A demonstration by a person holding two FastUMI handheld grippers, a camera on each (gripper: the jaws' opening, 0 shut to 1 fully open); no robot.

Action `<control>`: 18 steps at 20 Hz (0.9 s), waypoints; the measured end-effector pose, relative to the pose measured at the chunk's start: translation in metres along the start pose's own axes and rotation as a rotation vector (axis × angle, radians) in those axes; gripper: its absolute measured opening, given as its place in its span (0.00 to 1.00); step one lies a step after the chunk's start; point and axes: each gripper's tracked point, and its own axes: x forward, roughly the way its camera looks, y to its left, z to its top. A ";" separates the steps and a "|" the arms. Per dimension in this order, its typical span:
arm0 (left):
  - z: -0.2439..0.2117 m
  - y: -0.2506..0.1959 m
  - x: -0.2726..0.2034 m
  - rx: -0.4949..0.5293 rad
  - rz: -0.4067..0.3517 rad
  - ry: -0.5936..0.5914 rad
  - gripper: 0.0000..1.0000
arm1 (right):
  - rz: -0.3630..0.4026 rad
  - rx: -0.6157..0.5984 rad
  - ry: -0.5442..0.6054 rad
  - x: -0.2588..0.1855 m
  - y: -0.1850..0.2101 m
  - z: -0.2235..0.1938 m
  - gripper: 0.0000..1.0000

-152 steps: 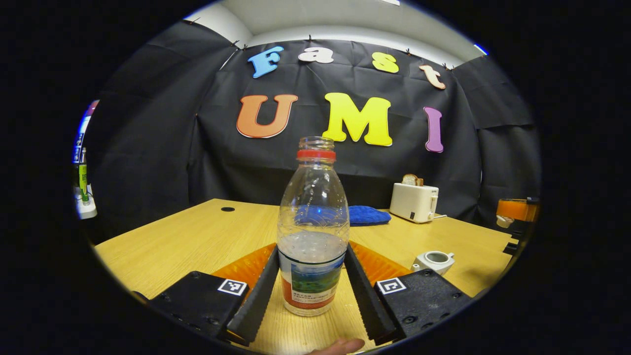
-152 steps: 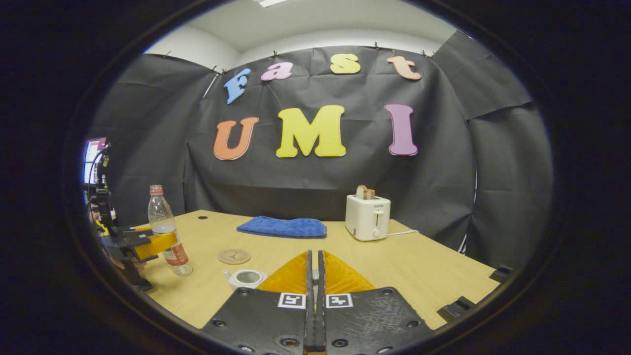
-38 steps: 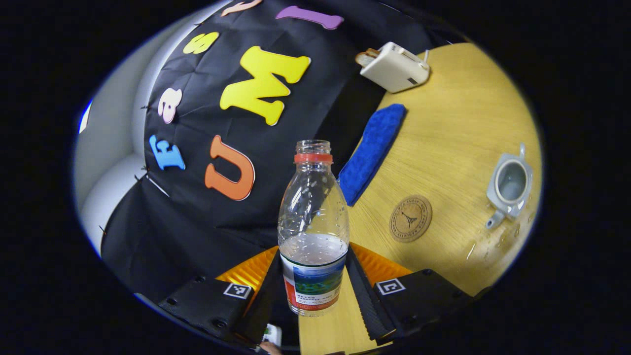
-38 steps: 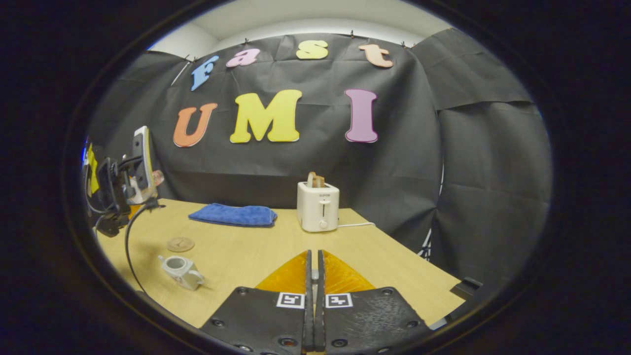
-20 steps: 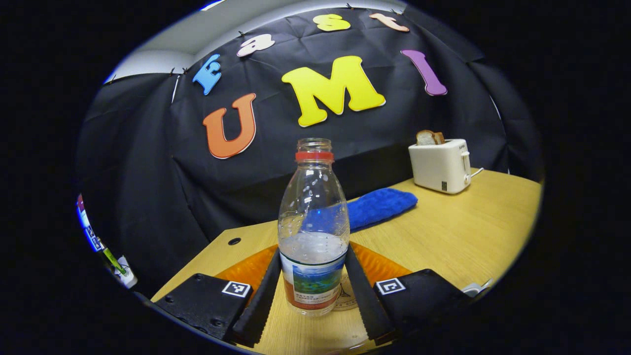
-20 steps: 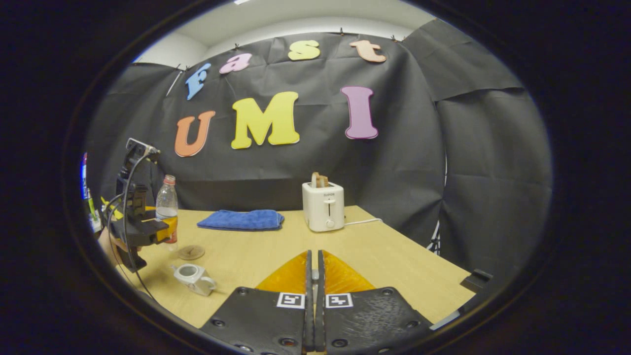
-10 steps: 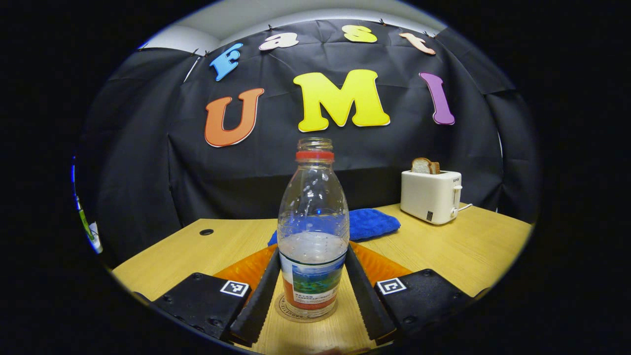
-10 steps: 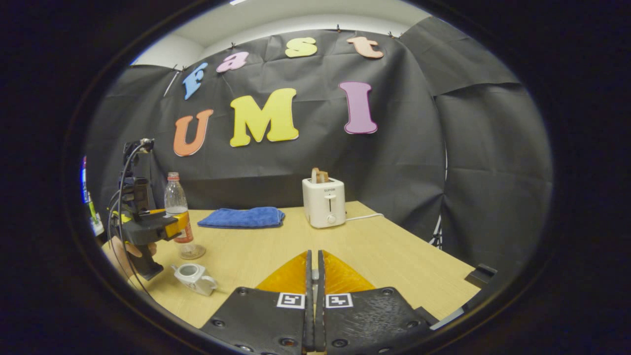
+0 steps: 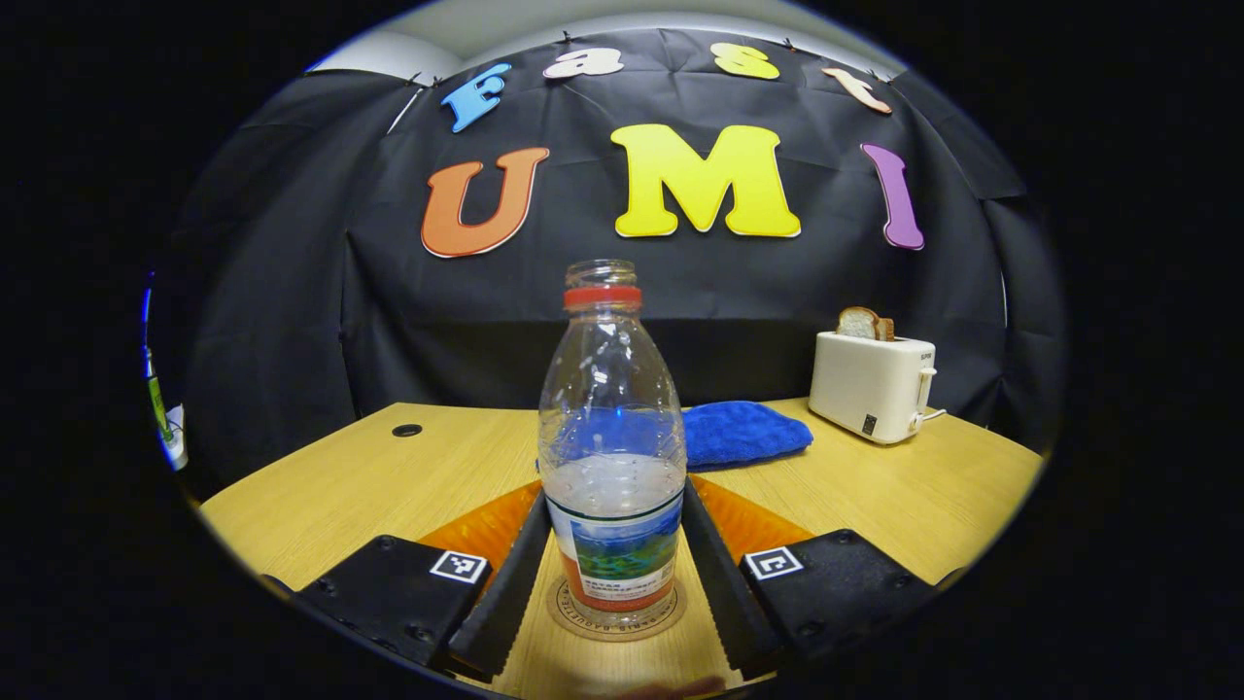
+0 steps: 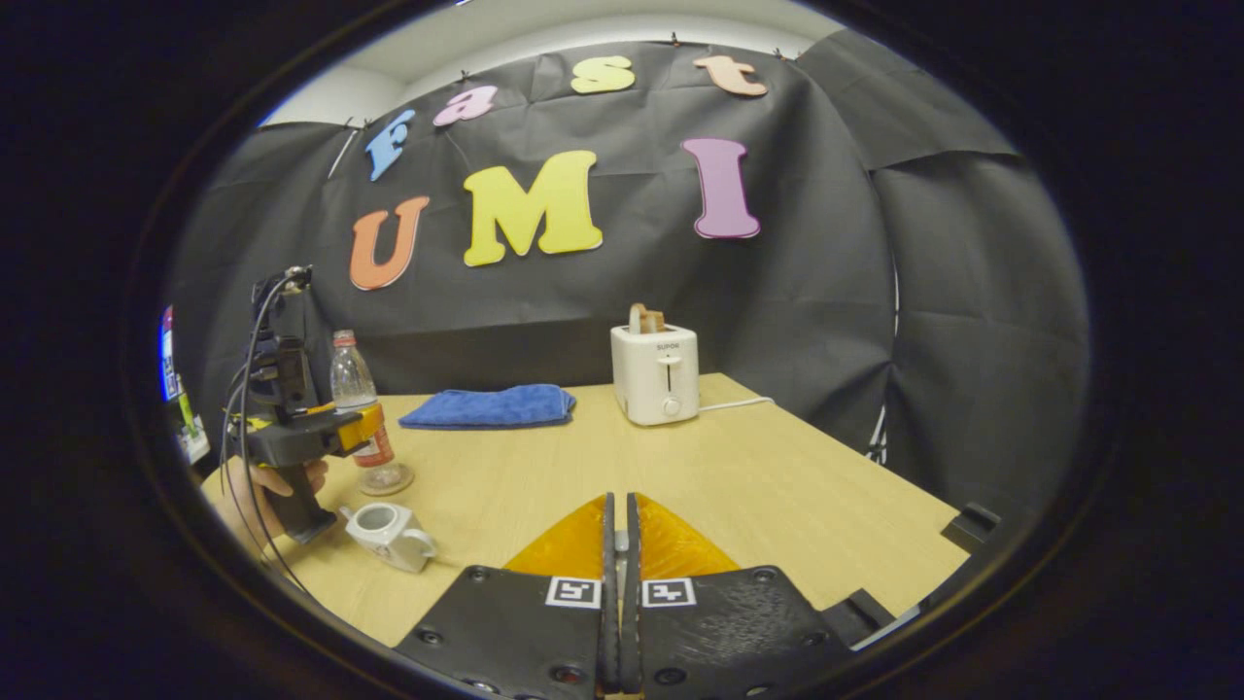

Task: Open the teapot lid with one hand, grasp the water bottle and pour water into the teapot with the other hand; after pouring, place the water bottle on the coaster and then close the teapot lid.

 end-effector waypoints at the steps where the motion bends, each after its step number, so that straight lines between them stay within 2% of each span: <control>1: -0.001 -0.001 0.000 -0.004 -0.007 0.000 0.81 | -0.001 -0.002 0.001 0.000 0.000 -0.001 0.02; 3: -0.003 -0.006 -0.002 -0.019 -0.038 0.008 0.83 | -0.002 -0.004 0.002 0.000 0.001 -0.001 0.01; 5: -0.010 -0.007 -0.004 -0.017 -0.050 0.029 0.92 | 0.001 -0.008 0.006 0.000 0.003 -0.003 0.00; 6: -0.013 -0.007 -0.003 -0.006 -0.050 0.033 1.00 | 0.002 -0.009 0.008 0.001 0.003 -0.004 0.00; 11: -0.017 -0.010 -0.011 0.046 -0.067 0.024 1.00 | 0.002 -0.023 0.007 0.001 0.007 -0.005 0.00; 18: -0.030 -0.006 -0.022 0.037 -0.091 0.047 1.00 | -0.006 -0.039 0.001 0.000 0.009 -0.005 0.01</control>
